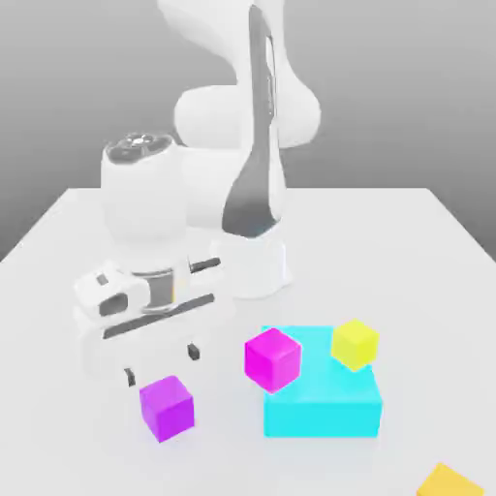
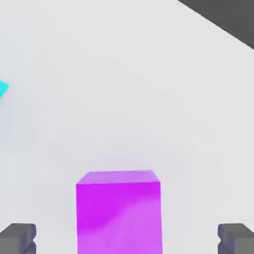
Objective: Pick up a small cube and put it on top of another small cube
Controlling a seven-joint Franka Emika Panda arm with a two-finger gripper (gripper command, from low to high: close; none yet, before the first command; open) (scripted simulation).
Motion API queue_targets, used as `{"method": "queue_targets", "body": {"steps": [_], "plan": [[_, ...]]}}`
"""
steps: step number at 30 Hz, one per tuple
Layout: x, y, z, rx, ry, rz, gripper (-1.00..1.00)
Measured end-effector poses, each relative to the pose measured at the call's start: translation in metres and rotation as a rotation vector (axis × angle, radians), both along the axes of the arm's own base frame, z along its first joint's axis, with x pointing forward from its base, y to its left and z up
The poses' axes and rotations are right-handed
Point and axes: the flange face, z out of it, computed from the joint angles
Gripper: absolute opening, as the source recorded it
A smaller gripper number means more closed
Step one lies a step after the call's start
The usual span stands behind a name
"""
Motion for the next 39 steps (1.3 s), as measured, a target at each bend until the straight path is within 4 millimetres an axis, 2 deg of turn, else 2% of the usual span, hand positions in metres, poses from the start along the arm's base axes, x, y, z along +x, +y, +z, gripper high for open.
{"method": "queue_targets", "body": {"steps": [7, 8, 15, 26, 32, 36, 39], "plan": [[-0.002, 0.000, -0.047, -0.001, 0.005, 0.003, 0.00], [-0.003, 0.000, -0.053, 0.001, 0.006, 0.002, -1.00], [-0.003, 0.001, -0.054, 0.003, 0.008, 0.002, -1.00], [0.001, 0.004, 0.013, 0.008, 0.002, 0.017, -1.00], [0.010, 0.069, 0.065, 0.067, -0.001, 0.133, -1.00], [0.004, 0.107, 0.106, 0.052, -0.005, 0.201, -1.00], [-0.009, 0.133, 0.135, 0.010, -0.010, 0.243, -1.00]]}}
